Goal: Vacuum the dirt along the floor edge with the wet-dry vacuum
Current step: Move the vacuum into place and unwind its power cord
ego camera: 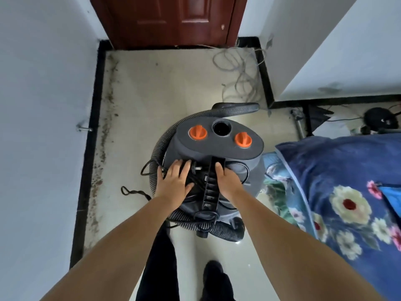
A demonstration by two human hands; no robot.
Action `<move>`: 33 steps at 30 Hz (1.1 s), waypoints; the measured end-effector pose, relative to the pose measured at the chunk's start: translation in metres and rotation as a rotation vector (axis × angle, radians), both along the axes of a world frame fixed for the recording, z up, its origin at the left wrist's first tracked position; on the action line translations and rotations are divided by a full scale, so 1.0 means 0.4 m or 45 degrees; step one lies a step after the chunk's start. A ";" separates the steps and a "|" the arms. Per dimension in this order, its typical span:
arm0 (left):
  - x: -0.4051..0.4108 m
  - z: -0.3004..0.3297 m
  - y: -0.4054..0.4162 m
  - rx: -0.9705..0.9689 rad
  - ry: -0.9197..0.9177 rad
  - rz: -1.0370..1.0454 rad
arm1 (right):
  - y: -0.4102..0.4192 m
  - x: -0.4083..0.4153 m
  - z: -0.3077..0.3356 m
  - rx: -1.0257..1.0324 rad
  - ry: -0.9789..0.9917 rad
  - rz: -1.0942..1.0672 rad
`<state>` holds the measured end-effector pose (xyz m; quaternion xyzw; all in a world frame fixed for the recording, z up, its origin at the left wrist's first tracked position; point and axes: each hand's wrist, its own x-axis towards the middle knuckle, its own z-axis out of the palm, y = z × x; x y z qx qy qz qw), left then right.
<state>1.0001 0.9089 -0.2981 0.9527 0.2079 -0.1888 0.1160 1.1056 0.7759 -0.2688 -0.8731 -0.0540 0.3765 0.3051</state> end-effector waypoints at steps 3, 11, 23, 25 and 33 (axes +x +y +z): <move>-0.093 -0.008 -0.081 -0.022 -0.034 0.093 | -0.062 -0.068 -0.007 -0.004 -0.017 0.088; -0.316 -0.018 -0.292 -0.095 -0.109 0.229 | -0.248 -0.263 -0.034 0.031 -0.112 0.149; -0.721 -0.016 -0.607 -0.092 -0.137 0.320 | -0.532 -0.650 -0.015 0.070 -0.087 0.189; -0.792 -0.017 -0.668 -0.094 -0.120 0.353 | -0.583 -0.714 -0.011 0.063 -0.085 0.235; -1.034 -0.014 -0.901 -0.136 -0.130 0.459 | -0.784 -0.943 -0.014 0.071 -0.156 0.317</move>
